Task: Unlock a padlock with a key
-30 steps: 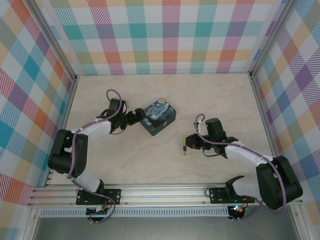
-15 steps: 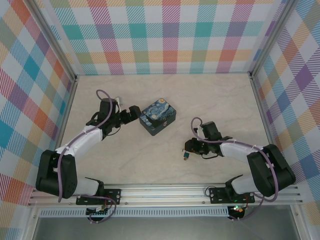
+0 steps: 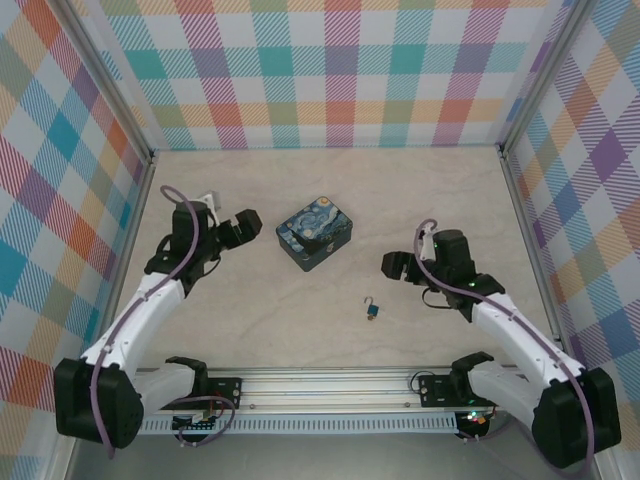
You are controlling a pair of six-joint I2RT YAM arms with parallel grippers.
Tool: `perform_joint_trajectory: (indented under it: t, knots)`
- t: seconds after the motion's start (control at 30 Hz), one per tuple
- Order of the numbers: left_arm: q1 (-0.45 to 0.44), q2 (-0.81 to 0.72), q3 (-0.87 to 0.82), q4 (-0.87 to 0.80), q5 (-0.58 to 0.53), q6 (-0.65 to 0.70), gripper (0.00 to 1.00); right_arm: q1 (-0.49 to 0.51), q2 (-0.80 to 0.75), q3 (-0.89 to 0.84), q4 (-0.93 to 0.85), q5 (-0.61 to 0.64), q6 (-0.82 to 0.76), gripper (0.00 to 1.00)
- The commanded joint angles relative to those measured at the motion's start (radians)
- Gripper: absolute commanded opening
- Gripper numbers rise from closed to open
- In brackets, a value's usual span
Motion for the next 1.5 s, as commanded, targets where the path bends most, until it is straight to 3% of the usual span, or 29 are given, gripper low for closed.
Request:
perform_joint_trajectory:
  t: [0.0,0.27,0.4,0.53,0.7,0.9,1.17,1.3,1.47]
  knots:
    - [0.026,-0.067,-0.035,-0.049,-0.098,0.05,1.0,-0.041,-0.026,0.045,-0.041,0.07,-0.102,1.0]
    - [0.038,-0.181,-0.139,-0.029,-0.302,0.08,1.0,-0.156,-0.039,-0.029,0.097,0.182,-0.215,1.0]
    - [0.038,-0.197,-0.198,0.012,-0.387,0.141,1.0,-0.199,-0.026,-0.187,0.348,0.279,-0.328,1.0]
    - [0.039,-0.167,-0.232,0.041,-0.464,0.215,1.0,-0.284,0.071,-0.253,0.531,0.236,-0.347,0.99]
    - [0.04,-0.108,-0.275,0.125,-0.512,0.239,1.0,-0.298,0.197,-0.264,0.739,0.175,-0.399,1.0]
    - [0.04,-0.02,-0.339,0.276,-0.489,0.296,1.0,-0.309,0.338,-0.287,1.047,0.099,-0.421,1.0]
    - [0.04,0.125,-0.381,0.474,-0.435,0.337,1.0,-0.325,0.588,-0.264,1.27,0.045,-0.429,1.0]
    - [0.04,0.172,-0.37,0.535,-0.412,0.352,1.0,-0.329,0.586,-0.166,1.073,0.081,-0.409,1.0]
    - [0.041,0.252,-0.348,0.639,-0.382,0.391,1.0,-0.331,0.583,-0.167,1.07,0.09,-0.41,1.0]
